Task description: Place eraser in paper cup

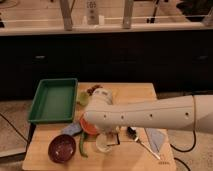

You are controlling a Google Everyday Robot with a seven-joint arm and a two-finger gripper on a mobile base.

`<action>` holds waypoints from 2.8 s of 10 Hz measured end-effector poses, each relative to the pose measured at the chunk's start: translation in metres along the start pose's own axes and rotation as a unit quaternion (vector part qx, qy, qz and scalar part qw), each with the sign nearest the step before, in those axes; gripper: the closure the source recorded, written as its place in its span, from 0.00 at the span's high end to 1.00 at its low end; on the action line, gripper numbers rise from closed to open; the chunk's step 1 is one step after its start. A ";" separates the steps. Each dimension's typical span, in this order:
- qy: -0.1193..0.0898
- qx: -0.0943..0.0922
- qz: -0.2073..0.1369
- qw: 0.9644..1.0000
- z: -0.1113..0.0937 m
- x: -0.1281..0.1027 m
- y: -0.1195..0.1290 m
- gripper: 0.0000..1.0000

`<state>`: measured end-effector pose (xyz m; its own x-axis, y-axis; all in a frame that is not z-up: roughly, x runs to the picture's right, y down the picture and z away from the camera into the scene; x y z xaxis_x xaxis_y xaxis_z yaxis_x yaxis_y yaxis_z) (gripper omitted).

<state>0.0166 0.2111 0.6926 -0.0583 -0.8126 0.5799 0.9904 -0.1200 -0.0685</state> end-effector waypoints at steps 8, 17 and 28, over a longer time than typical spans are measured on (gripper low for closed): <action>-0.040 0.030 -0.024 0.998 -0.017 -0.011 -0.013 0.00; -0.080 0.080 -0.080 0.990 -0.024 -0.026 -0.042 0.00; -0.100 0.073 -0.068 0.990 -0.011 -0.031 -0.036 0.01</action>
<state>-0.0187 0.2345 0.6677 -0.1805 -0.6632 0.7264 0.9836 -0.1247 0.1305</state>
